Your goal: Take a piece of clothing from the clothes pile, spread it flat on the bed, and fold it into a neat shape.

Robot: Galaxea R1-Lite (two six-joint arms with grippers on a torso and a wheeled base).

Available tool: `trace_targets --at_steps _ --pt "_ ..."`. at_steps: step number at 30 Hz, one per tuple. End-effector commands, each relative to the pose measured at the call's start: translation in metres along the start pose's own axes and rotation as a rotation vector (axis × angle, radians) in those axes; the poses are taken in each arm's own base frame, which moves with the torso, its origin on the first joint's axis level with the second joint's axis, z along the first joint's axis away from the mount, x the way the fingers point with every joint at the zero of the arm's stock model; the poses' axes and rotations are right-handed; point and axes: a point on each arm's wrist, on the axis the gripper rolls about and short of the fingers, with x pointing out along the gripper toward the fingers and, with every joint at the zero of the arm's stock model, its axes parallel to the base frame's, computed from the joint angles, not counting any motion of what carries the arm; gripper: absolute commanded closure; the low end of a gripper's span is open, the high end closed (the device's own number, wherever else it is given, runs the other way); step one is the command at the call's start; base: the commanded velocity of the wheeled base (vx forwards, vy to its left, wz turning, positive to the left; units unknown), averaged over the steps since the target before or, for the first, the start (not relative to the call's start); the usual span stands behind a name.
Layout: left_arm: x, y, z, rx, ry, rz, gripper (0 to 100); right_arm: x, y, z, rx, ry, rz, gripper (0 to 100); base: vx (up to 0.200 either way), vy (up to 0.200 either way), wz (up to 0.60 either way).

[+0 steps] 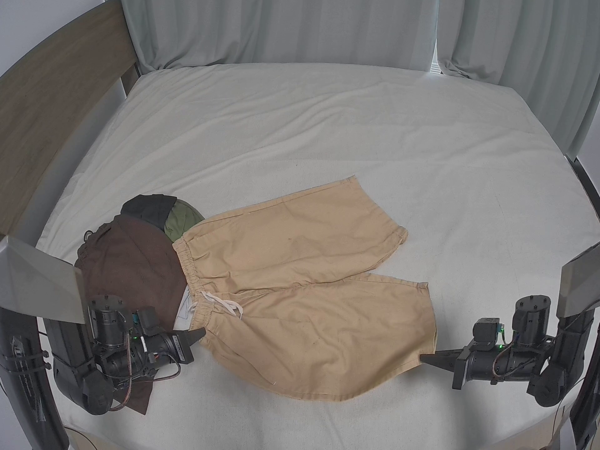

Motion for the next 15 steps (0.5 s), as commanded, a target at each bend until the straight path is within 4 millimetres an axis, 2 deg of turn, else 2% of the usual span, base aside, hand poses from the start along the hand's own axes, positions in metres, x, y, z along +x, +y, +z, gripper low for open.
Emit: trace_targets --at_steps 1,7,15 --pt "0.001 0.002 0.007 -0.002 -0.032 0.003 100 -0.014 0.011 0.011 -0.036 -0.061 0.016 100 0.0 0.0 0.0" --pt "0.001 0.004 0.011 -0.004 -0.051 0.006 100 -0.022 0.018 0.021 -0.045 -0.119 0.033 100 0.0 0.0 0.0" --pt "-0.004 0.0 0.018 0.006 -0.083 -0.007 100 -0.022 0.015 0.03 -0.049 -0.159 0.033 100 0.0 0.0 0.0"
